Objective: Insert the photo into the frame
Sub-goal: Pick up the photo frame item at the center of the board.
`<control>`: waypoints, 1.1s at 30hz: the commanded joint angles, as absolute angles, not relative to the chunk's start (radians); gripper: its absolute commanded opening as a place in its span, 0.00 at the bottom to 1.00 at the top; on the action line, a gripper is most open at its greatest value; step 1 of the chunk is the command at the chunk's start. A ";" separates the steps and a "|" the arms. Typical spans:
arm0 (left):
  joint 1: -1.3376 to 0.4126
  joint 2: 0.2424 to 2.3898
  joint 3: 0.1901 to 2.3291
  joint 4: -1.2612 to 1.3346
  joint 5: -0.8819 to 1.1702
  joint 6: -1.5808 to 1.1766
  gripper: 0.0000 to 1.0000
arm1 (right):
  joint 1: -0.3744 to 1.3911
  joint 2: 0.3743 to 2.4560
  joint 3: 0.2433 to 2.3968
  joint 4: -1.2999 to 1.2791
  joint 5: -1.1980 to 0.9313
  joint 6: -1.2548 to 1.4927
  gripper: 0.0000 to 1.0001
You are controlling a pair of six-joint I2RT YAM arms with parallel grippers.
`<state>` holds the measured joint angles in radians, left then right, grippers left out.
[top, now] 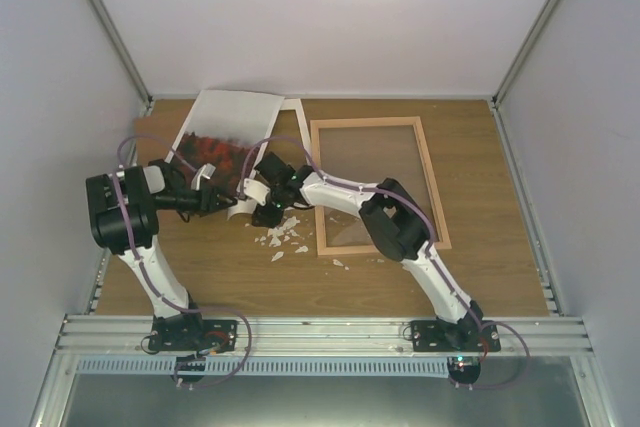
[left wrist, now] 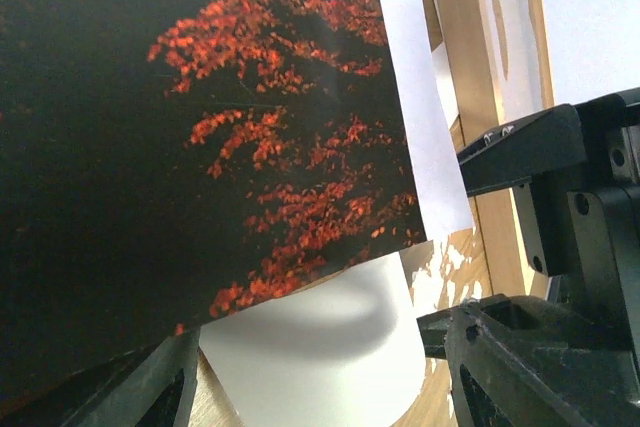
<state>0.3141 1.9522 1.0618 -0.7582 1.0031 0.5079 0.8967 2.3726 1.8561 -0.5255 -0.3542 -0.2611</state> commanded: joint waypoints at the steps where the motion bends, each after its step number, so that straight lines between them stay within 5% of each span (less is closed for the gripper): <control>1: 0.279 2.005 1.049 -0.726 0.967 0.498 0.70 | 0.947 2.430 1.790 -0.460 -0.247 -0.209 0.57; 17: 0.279 2.015 1.050 -0.723 0.970 0.491 0.70 | 1.002 2.345 1.588 -0.136 0.096 -0.141 0.45; 33: 0.291 1.994 1.046 -0.727 0.973 0.491 0.70 | 1.069 2.258 1.410 0.223 0.386 -0.263 0.15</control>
